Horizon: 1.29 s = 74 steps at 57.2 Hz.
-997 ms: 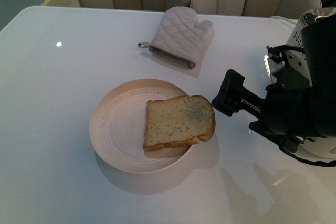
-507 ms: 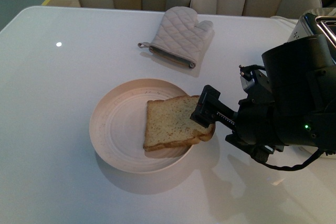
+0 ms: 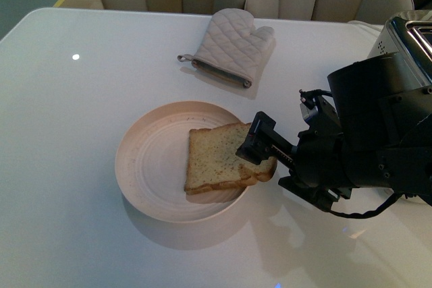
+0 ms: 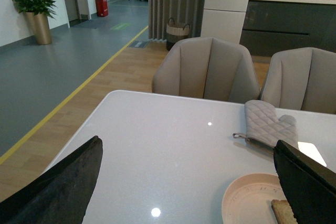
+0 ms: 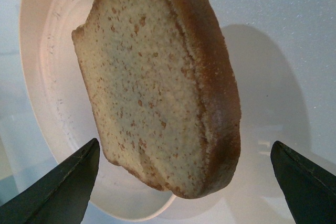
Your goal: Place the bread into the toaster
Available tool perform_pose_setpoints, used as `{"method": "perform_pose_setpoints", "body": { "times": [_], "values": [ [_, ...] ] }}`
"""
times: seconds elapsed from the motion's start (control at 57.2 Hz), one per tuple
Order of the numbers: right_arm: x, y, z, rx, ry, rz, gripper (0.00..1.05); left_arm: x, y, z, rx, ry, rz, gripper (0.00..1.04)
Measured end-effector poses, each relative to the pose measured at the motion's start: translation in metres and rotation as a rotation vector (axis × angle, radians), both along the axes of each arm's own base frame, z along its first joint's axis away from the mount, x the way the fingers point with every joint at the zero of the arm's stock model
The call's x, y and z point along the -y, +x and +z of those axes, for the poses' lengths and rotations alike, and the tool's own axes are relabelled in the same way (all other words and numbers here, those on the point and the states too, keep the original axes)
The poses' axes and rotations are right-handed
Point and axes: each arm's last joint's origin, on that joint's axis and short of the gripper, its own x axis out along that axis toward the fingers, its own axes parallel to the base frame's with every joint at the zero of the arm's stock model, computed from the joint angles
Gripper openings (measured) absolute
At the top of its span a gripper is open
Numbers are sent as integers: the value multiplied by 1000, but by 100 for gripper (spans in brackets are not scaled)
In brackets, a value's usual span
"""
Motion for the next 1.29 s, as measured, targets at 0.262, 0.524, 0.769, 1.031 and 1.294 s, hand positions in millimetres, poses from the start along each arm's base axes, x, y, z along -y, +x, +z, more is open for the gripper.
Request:
{"method": "perform_pose_setpoints", "body": {
  "times": [0.262,0.524,0.769,1.031,1.294],
  "values": [
    [-5,1,-3,-3,9,20,85,0,0,0,0,0,0,97],
    [-5,1,-2,3,15,23,44,0,0,0,0,0,0,97],
    [-5,2,-1,20,10,18,7,0,0,0,0,0,0,97],
    [-5,2,3,59,24,16,3,0,0,0,0,0,0,97],
    [-3,3,26,175,94,2,3,0,0,0,0,0,0,97]
  ]
}}
